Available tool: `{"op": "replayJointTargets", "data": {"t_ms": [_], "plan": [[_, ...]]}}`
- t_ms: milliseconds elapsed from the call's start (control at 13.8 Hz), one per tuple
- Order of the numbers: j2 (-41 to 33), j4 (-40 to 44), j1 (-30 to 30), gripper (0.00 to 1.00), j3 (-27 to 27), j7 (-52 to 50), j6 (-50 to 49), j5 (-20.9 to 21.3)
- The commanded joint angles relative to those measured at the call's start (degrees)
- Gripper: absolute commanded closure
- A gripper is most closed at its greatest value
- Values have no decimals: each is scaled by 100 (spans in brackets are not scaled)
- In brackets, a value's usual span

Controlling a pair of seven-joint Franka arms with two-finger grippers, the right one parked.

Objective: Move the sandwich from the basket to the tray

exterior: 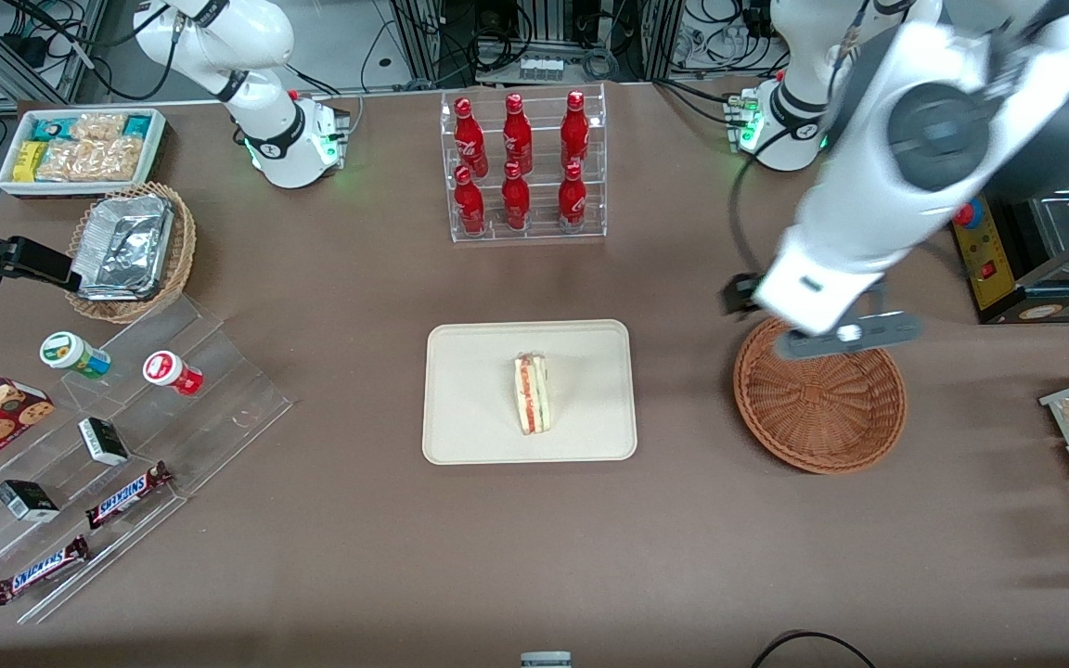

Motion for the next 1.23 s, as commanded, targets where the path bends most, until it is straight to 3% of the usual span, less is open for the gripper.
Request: {"op": "replayJointTargets", "data": {"t_ms": [0, 508, 1016, 1161], "plan": [[-422, -225, 673, 1, -49, 1104, -335, -84], [-1002, -575, 2028, 1, -41, 2988, -696, -66], [-1477, -1164, 2406, 1, -14, 3497, -635, -128], [-1574, -1314, 1980, 1, 492, 3535, -609, -128]]}}
